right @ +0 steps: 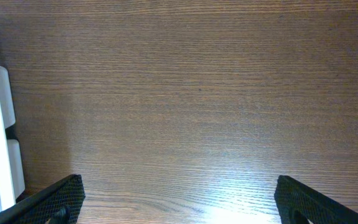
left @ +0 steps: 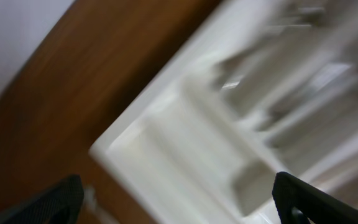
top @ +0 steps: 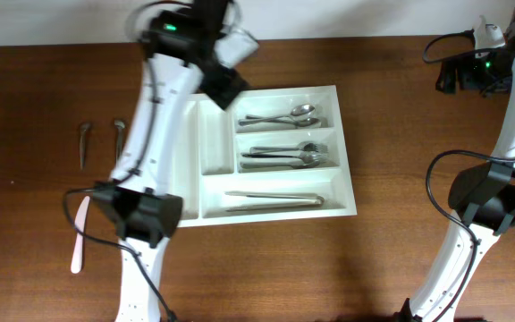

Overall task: Pack container
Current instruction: 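Raise the left gripper and move it left to the spoons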

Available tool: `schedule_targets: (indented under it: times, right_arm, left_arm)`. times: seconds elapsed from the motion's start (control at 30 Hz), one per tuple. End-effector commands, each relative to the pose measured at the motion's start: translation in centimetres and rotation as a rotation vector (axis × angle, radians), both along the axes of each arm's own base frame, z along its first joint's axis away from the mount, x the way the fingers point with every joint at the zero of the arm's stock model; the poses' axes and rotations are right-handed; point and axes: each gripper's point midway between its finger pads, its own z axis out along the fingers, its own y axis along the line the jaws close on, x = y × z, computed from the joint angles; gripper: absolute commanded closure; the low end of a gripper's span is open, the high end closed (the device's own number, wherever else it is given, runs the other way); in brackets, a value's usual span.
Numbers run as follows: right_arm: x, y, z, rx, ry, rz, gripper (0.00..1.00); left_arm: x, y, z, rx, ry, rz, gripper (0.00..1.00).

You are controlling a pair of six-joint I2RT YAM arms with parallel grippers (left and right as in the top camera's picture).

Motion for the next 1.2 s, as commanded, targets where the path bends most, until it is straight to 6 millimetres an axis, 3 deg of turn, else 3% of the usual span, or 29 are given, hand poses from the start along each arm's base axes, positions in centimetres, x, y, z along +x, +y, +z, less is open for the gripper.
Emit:
schedule_targets:
  times: [0.0,0.2,0.33,0.73,1.17]
  right_arm:
    - [-0.2,-0.2,0.6,-0.005,-0.010,-0.007,0.01]
    - [-0.2,-0.2,0.6,-0.005,-0.010,-0.007,0.01]
    - [-0.2,-0.2,0.6,-0.005,-0.010,-0.007,0.01]
    - [-0.2,-0.2,0.6,-0.005,-0.010,-0.007,0.01]
    - [-0.2,-0.2,0.6,-0.005,-0.010,-0.007,0.01]
  left_arm:
    - [1.6,6.6,1.3,-0.055,-0.052,0.371,0.01]
    - [4.1,13.5,1.9,-0.124,-0.118,0.503,0.01]
    - [4.8,17.6,0.5,-0.146,-0.110,0.625,0.01]
    - [2.3,18.4,-9.9,-0.132,0.226,0.714,0.01]
    - [1.6,21.5,-14.5,-0.054,0.306,0.820,0.01]
